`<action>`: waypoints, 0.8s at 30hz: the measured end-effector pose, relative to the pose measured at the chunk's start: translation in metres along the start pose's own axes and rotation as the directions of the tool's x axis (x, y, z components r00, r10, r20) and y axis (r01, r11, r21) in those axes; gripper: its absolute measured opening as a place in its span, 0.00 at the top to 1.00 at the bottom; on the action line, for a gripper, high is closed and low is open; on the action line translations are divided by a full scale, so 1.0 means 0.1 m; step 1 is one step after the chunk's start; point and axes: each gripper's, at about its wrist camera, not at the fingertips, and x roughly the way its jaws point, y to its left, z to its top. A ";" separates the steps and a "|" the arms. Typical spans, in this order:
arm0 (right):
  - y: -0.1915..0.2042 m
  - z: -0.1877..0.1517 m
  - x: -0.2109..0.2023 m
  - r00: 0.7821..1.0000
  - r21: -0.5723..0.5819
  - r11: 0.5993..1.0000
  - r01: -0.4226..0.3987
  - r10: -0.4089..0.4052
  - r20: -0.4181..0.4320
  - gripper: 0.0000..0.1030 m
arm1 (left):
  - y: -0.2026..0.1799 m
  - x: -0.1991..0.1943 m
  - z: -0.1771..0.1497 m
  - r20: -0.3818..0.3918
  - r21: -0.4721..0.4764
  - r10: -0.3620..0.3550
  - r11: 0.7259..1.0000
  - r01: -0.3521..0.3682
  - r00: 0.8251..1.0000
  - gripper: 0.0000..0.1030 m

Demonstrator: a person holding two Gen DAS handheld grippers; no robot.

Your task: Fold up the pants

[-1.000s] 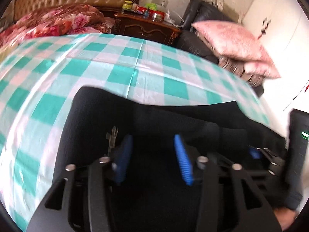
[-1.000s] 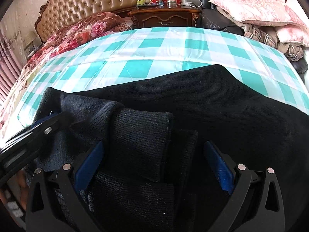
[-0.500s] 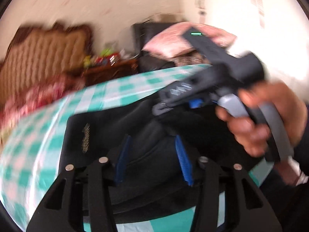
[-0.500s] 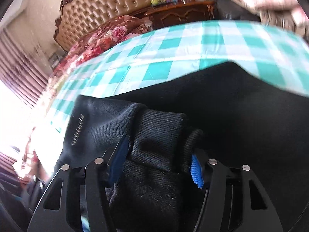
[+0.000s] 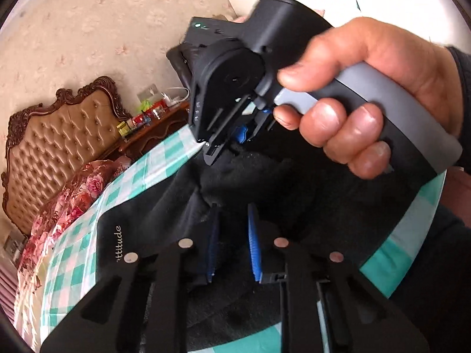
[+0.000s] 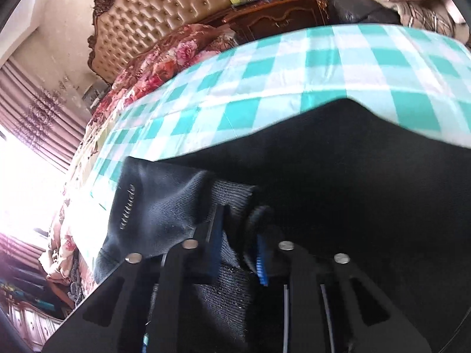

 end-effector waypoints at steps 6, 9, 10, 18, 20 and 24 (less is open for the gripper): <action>-0.07 -0.03 0.06 0.995 -0.003 0.995 0.101 -0.101 0.001 0.80 | -0.07 0.10 -0.07 -0.018 0.018 -0.028 0.999 0.028 0.999 0.76; 0.10 0.00 -0.17 0.957 -0.057 0.960 0.274 -0.266 0.111 0.57 | 0.04 0.09 -0.04 -0.013 -0.053 -0.113 0.992 0.112 0.994 0.50; 0.15 0.02 -0.24 0.948 -0.069 0.953 0.296 -0.284 0.145 0.51 | 0.08 0.08 -0.04 -0.004 -0.081 -0.128 0.989 0.127 0.992 0.47; 0.66 0.00 -0.50 0.941 -0.094 0.963 0.251 -0.220 0.258 0.15 | 0.97 -0.59 -0.29 0.136 -0.362 0.023 0.932 0.028 0.990 0.34; 0.81 -0.07 -0.41 0.942 -0.111 0.962 0.250 -0.215 0.257 0.15 | 1.30 -0.70 -0.51 0.117 -0.497 0.039 0.867 0.025 0.992 0.34; 1.07 -0.23 -0.09 0.950 -0.192 0.942 0.274 -0.234 0.206 0.15 | 1.99 -0.68 -1.22 0.066 -0.804 -0.033 0.590 0.073 0.997 0.35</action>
